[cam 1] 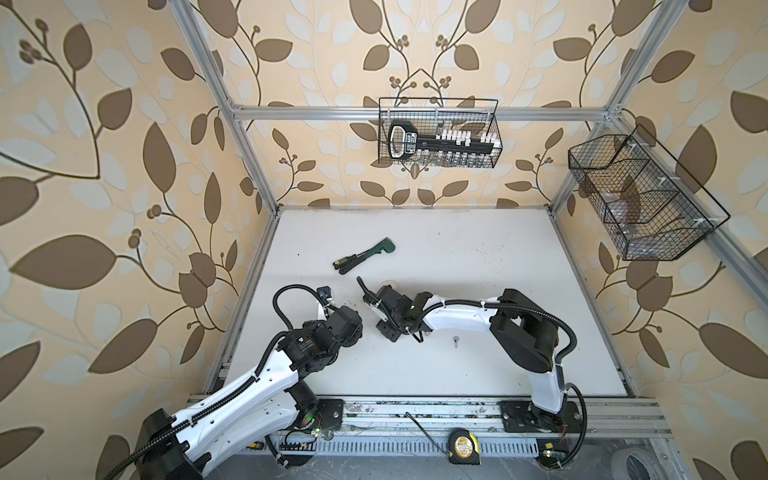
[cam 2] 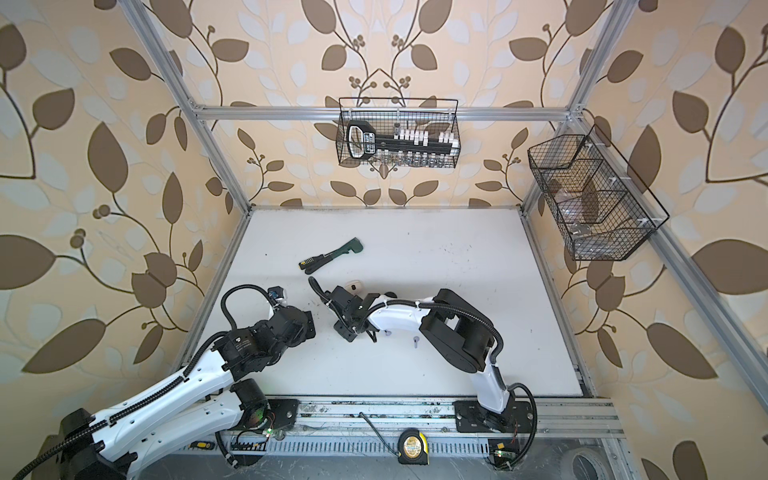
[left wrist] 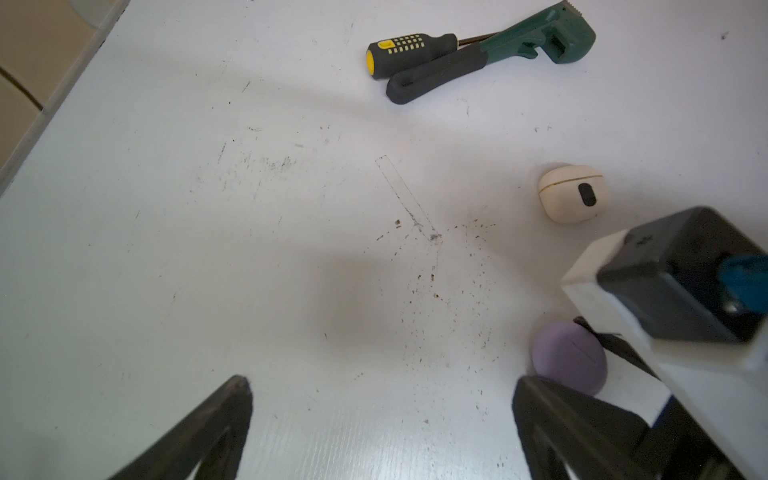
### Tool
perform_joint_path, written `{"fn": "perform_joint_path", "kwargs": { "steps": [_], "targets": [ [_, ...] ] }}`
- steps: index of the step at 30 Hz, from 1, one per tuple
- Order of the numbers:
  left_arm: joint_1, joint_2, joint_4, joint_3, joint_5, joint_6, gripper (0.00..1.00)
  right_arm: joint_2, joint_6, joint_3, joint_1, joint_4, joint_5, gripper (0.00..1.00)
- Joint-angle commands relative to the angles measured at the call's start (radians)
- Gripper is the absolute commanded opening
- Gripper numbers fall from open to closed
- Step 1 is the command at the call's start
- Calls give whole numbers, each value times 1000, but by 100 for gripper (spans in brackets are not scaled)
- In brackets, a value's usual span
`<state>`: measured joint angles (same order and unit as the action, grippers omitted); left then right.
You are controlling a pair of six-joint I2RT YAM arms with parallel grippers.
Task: Insert the wireless bluetooth earbuds into the charging case
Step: 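Lift the lilac case with the right gripper toward the open left gripper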
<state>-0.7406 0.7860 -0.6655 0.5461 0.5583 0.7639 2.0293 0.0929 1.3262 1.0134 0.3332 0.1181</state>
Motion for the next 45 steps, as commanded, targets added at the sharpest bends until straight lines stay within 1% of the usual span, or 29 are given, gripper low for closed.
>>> {"fn": "perform_joint_path", "kwargs": {
  "steps": [1, 4, 6, 7, 10, 12, 14, 17, 20, 25, 29, 33, 37, 39, 42, 45],
  "targets": [
    [-6, -21, -8, 19, 37, 9, 99, -5, -8, -17, 2, 18, -23, 37],
    [-6, -58, -22, 24, 55, 31, 99, -54, -16, -53, 11, -15, -31, 31],
    [-6, -104, 15, 14, 20, 11, 99, -103, -21, -80, 15, -46, -31, 29],
    [-6, -132, 35, 11, -3, 0, 99, -137, -22, -123, 15, -71, -36, 28],
    [-6, -213, 31, 25, -29, 21, 99, -251, -31, -219, 17, -152, -47, 27],
    [-6, -268, 38, 37, -86, 0, 99, -327, -43, -278, 26, -208, -35, 27],
    [-6, -320, 76, 37, -183, -43, 99, -403, -65, -340, 48, -260, 7, 27],
    [-6, -353, 108, 47, -330, -87, 99, -499, -105, -415, 92, -328, 63, 27],
    [-6, -332, 122, 71, -479, -124, 98, -576, -156, -479, 152, -388, 149, 27],
    [-6, -250, 165, 107, -673, -166, 84, -669, -216, -554, 239, -467, 319, 26],
    [-6, -220, 264, 79, -800, -189, 78, -734, -229, -599, 255, -501, 363, 26],
    [-6, -237, 308, 43, -848, -203, 76, -788, -235, -631, 265, -526, 388, 26],
    [-6, -268, 381, 11, -939, -200, 74, -818, -244, -656, 281, -551, 399, 26],
    [-6, -268, 390, 11, -962, -200, 72, -824, -248, -657, 289, -553, 403, 26],
    [-6, -258, 399, 11, -986, -198, 69, -828, -259, -661, 305, -560, 414, 26],
    [-6, -244, 398, 11, -974, -197, 67, -830, -270, -666, 321, -569, 420, 26]
  ]
}}
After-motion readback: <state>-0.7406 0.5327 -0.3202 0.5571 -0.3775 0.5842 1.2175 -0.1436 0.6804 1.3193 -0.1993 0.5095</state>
